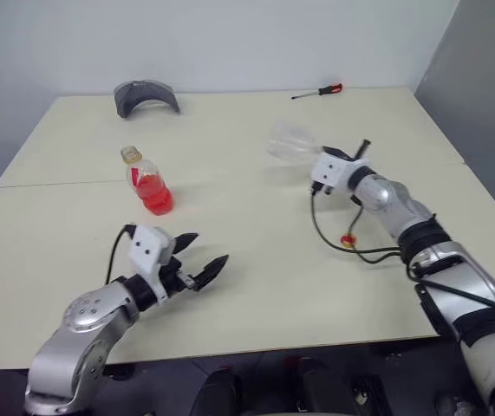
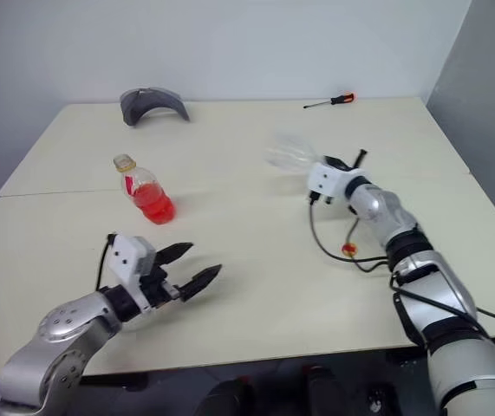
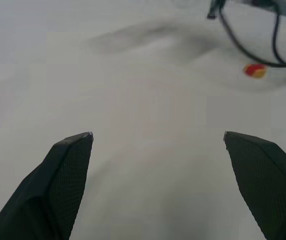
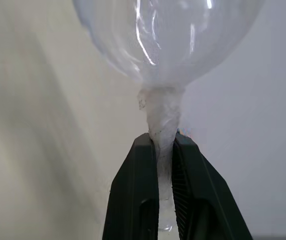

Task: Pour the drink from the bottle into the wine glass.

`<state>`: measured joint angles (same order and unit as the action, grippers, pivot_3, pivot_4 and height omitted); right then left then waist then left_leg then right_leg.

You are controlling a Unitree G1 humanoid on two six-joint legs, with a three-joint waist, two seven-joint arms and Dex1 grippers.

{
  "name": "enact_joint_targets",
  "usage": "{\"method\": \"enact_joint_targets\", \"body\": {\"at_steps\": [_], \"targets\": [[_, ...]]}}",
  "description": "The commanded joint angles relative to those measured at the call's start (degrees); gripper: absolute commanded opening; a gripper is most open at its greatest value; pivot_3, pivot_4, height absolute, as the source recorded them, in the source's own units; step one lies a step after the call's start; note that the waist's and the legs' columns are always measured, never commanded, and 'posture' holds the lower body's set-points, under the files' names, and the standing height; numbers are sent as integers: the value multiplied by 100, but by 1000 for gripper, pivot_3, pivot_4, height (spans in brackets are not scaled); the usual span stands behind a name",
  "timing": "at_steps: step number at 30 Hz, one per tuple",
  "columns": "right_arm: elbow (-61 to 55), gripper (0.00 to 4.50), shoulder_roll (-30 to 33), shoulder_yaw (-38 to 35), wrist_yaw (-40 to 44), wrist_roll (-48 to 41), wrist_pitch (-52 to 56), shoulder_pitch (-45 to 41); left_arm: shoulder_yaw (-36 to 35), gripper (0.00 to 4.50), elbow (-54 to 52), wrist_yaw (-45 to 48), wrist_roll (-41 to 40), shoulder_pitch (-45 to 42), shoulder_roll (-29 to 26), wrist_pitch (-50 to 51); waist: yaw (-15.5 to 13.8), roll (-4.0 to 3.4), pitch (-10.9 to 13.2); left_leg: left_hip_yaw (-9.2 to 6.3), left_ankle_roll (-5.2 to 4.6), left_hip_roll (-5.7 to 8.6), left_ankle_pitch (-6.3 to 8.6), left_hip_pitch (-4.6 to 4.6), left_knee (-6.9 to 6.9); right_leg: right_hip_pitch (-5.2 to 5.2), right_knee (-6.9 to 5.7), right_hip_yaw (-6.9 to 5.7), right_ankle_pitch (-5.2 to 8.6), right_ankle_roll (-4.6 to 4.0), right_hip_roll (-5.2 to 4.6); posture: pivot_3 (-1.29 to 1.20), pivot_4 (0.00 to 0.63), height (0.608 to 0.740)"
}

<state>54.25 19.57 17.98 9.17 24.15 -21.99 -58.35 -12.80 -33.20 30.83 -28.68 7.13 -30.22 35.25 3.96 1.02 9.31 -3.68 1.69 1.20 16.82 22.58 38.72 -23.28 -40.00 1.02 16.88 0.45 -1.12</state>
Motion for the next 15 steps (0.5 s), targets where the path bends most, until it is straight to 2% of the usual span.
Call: {"method": "enact_joint_targets", "body": {"at_steps": [1, 3, 7, 11, 15], "targets": [[-1244, 96, -877, -662, 877, -1600, 407, 328, -724, 4500, -605, -399, -241, 579, 111, 209, 5, -1, 0, -1, 0, -2, 0, -4, 0, 2, 0, 2, 0, 0, 1, 0, 150, 740], [-1689, 96, -1354, -903, 1195, -2177, 951, 512, -910, 4500, -815, -455, -426, 860, 198, 257, -58, -5, 3, -3, -3, 0, 3, -4, -3, 4, 0, -1, 0, 0, -1, 0, 150, 740], [-2153, 96, -2532, -1245, 1190, -3144, 2089, 848, -1236, 4500, -1406, -514, -143, 1843, 413, -259, -208, 0, -1, -10, -4, 14, 3, 5, 10, 8, 8, -6, -1, 1, -15, 0, 150, 740], [-2254, 96, -2883, -1246, 1064, -3214, 2309, 1002, -1320, 4500, -1676, -555, -62, 2389, 548, -486, -332, 2, -2, -24, -11, 23, 7, 4, 9, 10, 9, -19, -1, 0, -18, 0, 150, 740], [-2123, 96, -3049, -1276, 907, -3316, 2327, 1181, -1260, 4500, -1803, -566, -40, 2651, 606, -608, -305, 0, -1, -19, -13, 22, 8, -1, 6, 11, 7, -14, 0, -2, -15, 0, 150, 740]]}}
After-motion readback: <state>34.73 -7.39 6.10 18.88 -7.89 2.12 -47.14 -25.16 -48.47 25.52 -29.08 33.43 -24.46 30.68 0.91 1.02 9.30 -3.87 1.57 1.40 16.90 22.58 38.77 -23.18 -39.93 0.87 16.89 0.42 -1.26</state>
